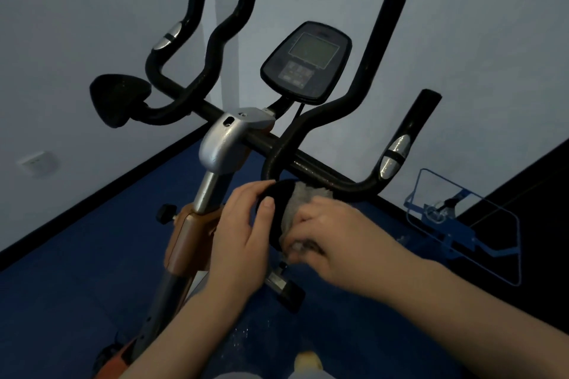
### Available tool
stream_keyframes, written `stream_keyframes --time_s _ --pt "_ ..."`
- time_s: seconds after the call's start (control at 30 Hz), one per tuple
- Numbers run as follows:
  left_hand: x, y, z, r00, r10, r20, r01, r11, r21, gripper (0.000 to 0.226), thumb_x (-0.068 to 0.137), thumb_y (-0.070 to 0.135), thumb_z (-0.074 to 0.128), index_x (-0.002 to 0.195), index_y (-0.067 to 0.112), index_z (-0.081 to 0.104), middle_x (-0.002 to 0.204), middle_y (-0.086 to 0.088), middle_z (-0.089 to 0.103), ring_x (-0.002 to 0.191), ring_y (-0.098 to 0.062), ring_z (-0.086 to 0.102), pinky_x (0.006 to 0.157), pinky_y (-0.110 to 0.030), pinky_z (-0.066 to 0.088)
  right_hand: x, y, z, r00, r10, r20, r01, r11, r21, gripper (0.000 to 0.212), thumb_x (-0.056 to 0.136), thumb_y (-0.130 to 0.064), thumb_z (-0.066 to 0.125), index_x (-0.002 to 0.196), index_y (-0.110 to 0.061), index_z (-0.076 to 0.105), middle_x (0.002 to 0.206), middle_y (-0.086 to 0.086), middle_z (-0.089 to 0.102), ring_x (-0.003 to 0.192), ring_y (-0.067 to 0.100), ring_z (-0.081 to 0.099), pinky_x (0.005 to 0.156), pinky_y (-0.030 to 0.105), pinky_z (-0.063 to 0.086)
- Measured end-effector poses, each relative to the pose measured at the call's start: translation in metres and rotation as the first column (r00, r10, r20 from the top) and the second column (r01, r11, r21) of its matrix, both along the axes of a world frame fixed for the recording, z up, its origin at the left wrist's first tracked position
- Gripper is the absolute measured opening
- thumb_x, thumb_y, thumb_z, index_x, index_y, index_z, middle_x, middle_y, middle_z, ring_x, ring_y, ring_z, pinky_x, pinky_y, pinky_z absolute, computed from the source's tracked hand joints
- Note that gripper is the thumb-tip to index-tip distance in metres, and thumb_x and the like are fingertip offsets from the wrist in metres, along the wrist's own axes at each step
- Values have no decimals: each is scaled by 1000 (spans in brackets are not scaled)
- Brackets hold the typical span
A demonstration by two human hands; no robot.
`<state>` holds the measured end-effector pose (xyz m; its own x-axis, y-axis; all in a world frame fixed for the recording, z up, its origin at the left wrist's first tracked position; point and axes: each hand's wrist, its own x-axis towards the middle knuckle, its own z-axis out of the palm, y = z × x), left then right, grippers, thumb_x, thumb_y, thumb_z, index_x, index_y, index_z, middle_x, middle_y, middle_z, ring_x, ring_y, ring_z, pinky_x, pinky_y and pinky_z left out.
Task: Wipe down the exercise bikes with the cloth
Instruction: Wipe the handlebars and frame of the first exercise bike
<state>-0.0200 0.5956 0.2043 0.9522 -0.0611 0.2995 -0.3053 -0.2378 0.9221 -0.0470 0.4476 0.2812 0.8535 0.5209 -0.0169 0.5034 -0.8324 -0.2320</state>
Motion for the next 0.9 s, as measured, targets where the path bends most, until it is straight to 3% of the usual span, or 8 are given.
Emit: stream_keyframes --time_s 0.1,0.2,0.27,0.37,0.47,0.57,0.73,0.9 --pt "6 -5 8 999 27 44 -29 998 54 29 91 36 46 118 33 56 114 20 57 113 0 53 92 -21 43 4 -25 21 986 -164 -17 164 964 210 13 83 -41 61 91 -35 69 87 -21 52 88 -4 44 77 20 39" --pt "20 -17 20 995 41 94 -52 992 114 30 91 29 51 120 32 55 117 19 56 115 0 51 95 -22 40 21 -53 34 856 -470 213 300 789 536 10 80 -35 68 89 -31 72 90 -13 61 89 4 56 79 24 47" --pt "30 -28 26 987 58 147 -90 971 221 31 91 25 52 122 26 55 120 13 56 115 -3 50 98 -29 42 35 -59 29 841 -472 266 331 836 438 16 84 -31 67 95 -22 74 97 -6 64 96 11 56 85 28 45" --pt "38 -40 26 964 123 236 -207 903 376 32 91 27 49 121 22 58 123 7 59 112 -8 52 94 -33 46 36 -68 2 956 -253 146 228 959 169 28 93 -37 51 106 -23 72 114 -10 63 107 5 47 94 19 37" --pt "38 -41 14 925 197 324 -317 871 376 28 92 26 47 113 19 64 119 5 62 106 -8 55 87 -24 45 31 -95 -8 968 -230 97 208 959 190 20 89 -26 62 107 -26 72 117 -15 64 104 -3 49 88 5 31" --pt "37 -40 5 900 250 357 -370 871 323 25 93 26 46 107 18 65 115 5 62 105 0 51 88 -13 38 38 -98 -15 956 -242 166 208 958 199 36 68 -21 83 103 -26 73 110 -13 70 95 5 61 83 12 42" --pt "38 -40 -1 888 296 352 -395 883 252 24 94 28 46 105 19 65 115 7 61 107 2 50 89 -11 39 74 -45 -18 948 -290 134 229 909 348 25 71 -23 81 95 -25 76 106 -10 73 95 14 64 85 30 51" --pt "36 -41 0 899 323 295 -391 896 212 22 93 28 46 104 20 64 114 9 60 107 0 52 86 -14 42 78 -51 -18 933 -360 25 328 874 359 26 69 -35 80 94 -34 75 104 -16 72 94 3 65 84 18 47"
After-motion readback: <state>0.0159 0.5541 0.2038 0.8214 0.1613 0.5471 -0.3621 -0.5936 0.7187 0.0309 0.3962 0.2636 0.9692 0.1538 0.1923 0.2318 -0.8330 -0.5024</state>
